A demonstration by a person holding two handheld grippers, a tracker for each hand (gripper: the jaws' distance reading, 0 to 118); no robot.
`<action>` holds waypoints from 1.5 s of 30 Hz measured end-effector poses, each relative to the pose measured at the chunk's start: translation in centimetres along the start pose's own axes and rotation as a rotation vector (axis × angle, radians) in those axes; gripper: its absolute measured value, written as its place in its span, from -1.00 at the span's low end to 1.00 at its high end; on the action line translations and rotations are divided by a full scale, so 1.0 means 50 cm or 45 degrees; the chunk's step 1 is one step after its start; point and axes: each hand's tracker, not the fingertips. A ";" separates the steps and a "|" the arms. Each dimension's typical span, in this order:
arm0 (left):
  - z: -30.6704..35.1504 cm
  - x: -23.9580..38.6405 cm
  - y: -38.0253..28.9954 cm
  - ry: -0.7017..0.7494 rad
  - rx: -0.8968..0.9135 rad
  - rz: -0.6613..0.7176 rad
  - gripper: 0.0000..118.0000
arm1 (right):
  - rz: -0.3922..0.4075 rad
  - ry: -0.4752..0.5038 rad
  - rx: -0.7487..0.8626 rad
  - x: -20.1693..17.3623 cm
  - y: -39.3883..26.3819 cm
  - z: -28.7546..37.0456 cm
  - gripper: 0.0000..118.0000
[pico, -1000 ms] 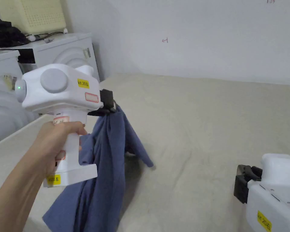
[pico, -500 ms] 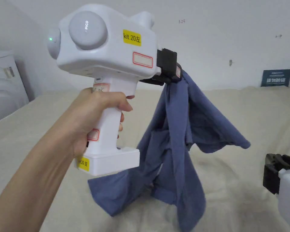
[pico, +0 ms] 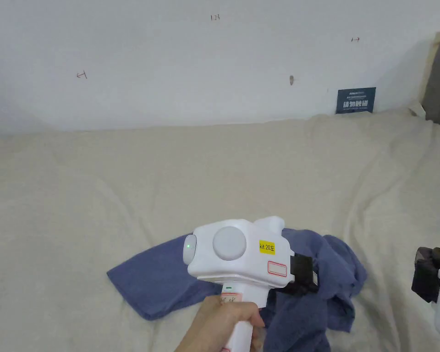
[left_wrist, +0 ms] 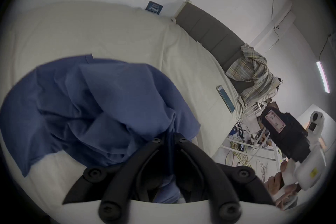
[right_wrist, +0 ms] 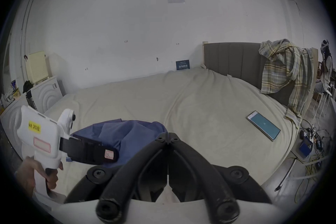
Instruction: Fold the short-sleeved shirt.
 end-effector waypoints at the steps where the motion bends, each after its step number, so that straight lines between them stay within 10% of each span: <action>1: 0.008 0.008 -0.005 -0.005 -0.008 -0.011 -0.07 | -0.002 0.002 -0.006 0.000 -0.001 -0.003 -1.00; 4: 0.031 0.009 0.005 -0.016 -0.024 -0.034 0.97 | -0.008 0.016 -0.013 -0.006 -0.003 -0.007 -1.00; 9: 0.140 -0.007 0.008 0.079 0.044 -0.089 0.96 | 0.022 0.068 -0.017 -0.030 -0.001 -0.001 -1.00; 12: 0.232 -0.038 -0.004 0.246 0.162 -0.080 0.16 | 0.059 0.118 -0.013 -0.050 -0.005 0.008 -1.00; 14: 0.288 -0.070 -0.021 0.408 0.225 -0.057 -0.02 | 0.085 0.158 -0.029 -0.066 -0.010 0.010 -1.00; 16: 0.332 -0.114 -0.047 0.572 0.279 -0.043 -0.88 | 0.129 0.187 -0.030 -0.087 -0.026 0.012 -1.00; 28: 0.390 -0.302 -0.102 0.708 0.239 0.184 -1.00 | 0.286 0.316 -0.078 -0.186 -0.082 0.006 -1.00; 30: 0.380 -0.302 -0.078 0.708 0.221 0.170 -0.69 | 0.297 0.316 -0.088 -0.189 -0.082 0.005 -1.00; 32: 0.363 -0.315 -0.047 0.728 0.209 0.144 0.60 | 0.309 0.309 -0.096 -0.190 -0.083 0.002 -1.00; 33: 0.355 -0.328 -0.025 0.728 0.203 0.132 0.88 | 0.317 0.297 -0.102 -0.189 -0.083 -0.002 -1.00; 45: 0.182 -0.387 0.158 0.760 0.063 -0.049 0.93 | 0.335 0.218 -0.200 -0.159 -0.096 -0.039 -1.00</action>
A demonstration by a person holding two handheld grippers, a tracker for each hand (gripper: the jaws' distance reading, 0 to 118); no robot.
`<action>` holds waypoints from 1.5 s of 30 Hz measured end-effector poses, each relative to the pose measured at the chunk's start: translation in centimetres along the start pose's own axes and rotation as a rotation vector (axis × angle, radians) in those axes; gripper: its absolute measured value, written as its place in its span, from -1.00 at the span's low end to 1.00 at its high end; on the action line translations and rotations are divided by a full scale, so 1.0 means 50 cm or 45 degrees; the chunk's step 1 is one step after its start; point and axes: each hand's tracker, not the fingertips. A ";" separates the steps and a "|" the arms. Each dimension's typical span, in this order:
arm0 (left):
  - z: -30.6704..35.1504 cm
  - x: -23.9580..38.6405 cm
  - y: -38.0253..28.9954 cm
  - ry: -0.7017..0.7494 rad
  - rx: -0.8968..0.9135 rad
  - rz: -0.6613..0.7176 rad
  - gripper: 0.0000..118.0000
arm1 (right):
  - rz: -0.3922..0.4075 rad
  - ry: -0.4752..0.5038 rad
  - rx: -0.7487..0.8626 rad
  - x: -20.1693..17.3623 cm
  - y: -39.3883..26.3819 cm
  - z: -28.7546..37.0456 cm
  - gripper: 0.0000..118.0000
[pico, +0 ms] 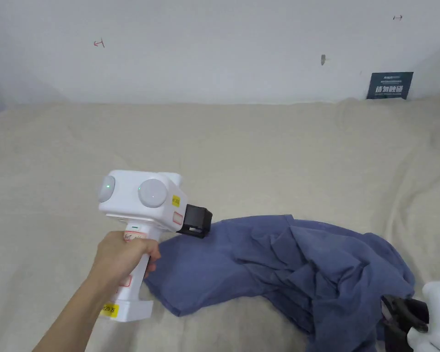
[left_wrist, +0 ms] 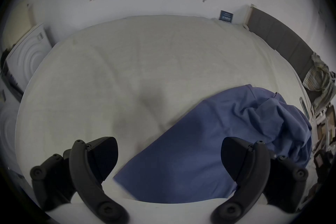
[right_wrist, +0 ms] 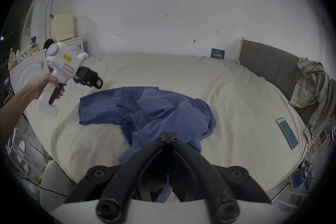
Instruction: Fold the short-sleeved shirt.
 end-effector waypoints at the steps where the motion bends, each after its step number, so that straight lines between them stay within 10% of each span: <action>1: -0.017 0.015 0.013 -0.032 -0.009 -0.024 0.93 | -0.003 -0.002 -0.012 0.003 -0.003 -0.004 -1.00; 10: -0.150 0.079 0.070 0.000 -0.120 -0.088 0.90 | -0.033 -0.018 -0.101 0.018 -0.030 -0.033 -1.00; 15: -0.165 0.089 0.052 0.023 -0.154 -0.075 0.50 | -0.038 -0.011 -0.128 0.021 -0.037 -0.044 -1.00; 19: -0.144 0.078 0.072 0.072 -0.125 -0.070 -0.91 | -0.056 0.016 -0.152 0.024 -0.046 -0.037 -1.00; 25: -0.122 0.058 0.059 0.037 -0.116 0.088 -0.91 | 0.030 0.000 -0.197 0.020 -0.093 -0.011 -0.97; 31: -0.108 0.074 0.073 0.087 -0.095 0.000 -0.91 | 0.109 0.039 -0.210 0.010 -0.131 -0.002 0.43; 42: -0.062 0.079 0.074 0.081 -0.065 -0.001 -0.91 | 0.336 0.023 -0.183 -0.057 -0.164 -0.095 0.43; 45: -0.048 0.078 0.073 0.071 -0.058 -0.023 -0.91 | 0.157 0.098 -0.217 -0.050 -0.153 -0.099 -0.17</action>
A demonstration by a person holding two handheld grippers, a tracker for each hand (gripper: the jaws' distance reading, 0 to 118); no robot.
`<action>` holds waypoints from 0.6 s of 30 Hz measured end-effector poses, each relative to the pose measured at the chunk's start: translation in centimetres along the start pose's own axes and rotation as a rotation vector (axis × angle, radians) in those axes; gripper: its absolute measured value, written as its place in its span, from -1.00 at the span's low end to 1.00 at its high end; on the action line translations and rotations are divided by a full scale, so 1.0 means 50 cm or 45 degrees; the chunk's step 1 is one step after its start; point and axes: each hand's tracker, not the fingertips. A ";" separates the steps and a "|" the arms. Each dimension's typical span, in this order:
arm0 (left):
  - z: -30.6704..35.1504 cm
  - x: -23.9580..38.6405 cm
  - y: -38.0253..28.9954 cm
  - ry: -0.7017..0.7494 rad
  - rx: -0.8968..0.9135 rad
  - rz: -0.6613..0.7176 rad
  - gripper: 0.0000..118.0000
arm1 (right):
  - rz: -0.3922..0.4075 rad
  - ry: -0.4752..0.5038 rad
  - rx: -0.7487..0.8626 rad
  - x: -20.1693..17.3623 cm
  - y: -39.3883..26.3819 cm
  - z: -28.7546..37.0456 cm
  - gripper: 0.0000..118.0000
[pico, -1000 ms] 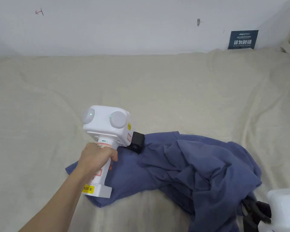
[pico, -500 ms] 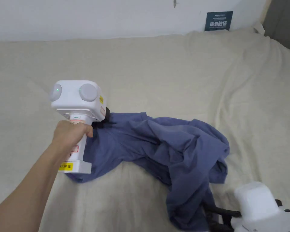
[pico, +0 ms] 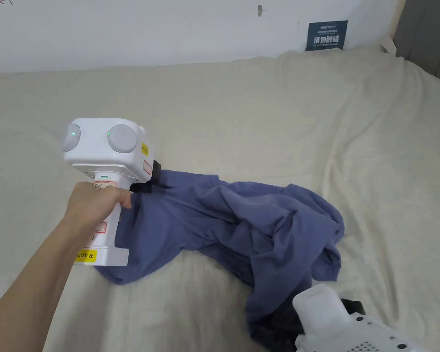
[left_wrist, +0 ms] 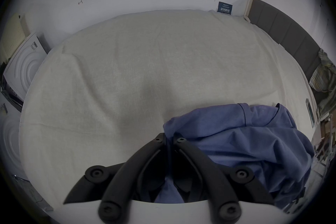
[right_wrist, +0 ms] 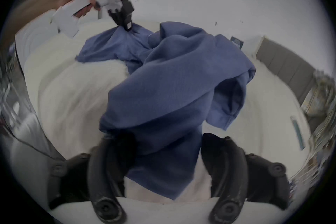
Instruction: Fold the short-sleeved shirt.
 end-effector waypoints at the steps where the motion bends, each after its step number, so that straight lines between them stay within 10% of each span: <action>1: 0.005 -0.001 -0.001 -0.005 0.003 -0.001 -0.91 | -0.072 0.066 0.014 0.002 0.002 0.002 -0.76; 5: 0.022 -0.011 -0.004 -0.043 0.019 0.016 -0.91 | 0.083 -0.058 0.019 -0.031 -0.014 -0.032 -0.84; 18: 0.160 -0.033 0.010 -0.065 0.199 0.041 -0.91 | -0.235 0.108 0.200 0.074 0.083 0.146 -0.87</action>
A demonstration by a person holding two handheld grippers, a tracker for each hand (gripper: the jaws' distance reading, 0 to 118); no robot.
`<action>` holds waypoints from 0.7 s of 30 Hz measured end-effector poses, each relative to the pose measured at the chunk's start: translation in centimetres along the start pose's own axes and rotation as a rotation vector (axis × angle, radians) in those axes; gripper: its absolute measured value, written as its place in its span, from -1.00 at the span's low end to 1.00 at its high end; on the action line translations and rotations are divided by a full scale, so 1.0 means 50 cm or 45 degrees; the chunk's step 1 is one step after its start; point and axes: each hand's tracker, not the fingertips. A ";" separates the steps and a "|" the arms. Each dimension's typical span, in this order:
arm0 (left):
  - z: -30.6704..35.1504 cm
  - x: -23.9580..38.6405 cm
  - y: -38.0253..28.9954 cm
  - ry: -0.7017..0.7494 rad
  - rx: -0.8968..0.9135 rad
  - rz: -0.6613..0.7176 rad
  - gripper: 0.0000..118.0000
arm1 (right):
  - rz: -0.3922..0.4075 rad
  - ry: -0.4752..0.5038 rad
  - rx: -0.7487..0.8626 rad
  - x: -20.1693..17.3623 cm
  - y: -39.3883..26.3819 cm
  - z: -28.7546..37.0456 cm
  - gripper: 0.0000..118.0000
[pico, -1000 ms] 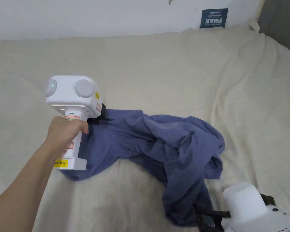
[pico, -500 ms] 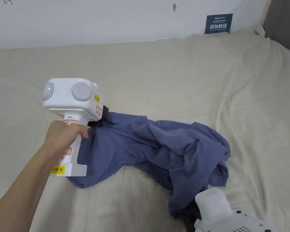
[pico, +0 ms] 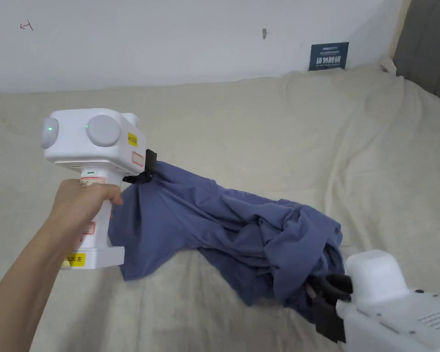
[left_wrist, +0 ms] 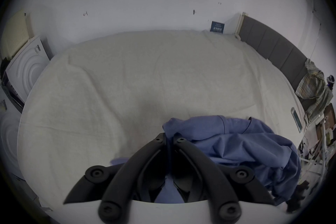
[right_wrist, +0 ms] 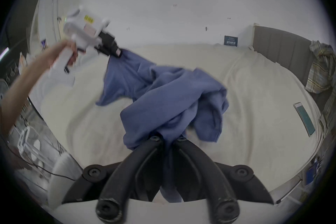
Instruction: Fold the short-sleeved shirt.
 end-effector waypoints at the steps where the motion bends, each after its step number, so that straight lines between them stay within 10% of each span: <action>1: 0.030 -0.005 0.000 0.007 0.040 0.014 -0.91 | -0.004 0.002 0.014 0.008 0.017 0.015 -0.87; 11: 0.268 -0.081 0.084 0.145 0.306 0.072 -0.91 | -0.179 0.065 0.272 0.118 0.274 0.078 -0.87; 21: 0.419 -0.172 0.207 0.356 0.506 0.100 -0.91 | -0.117 -0.053 0.249 0.163 0.562 0.005 -0.87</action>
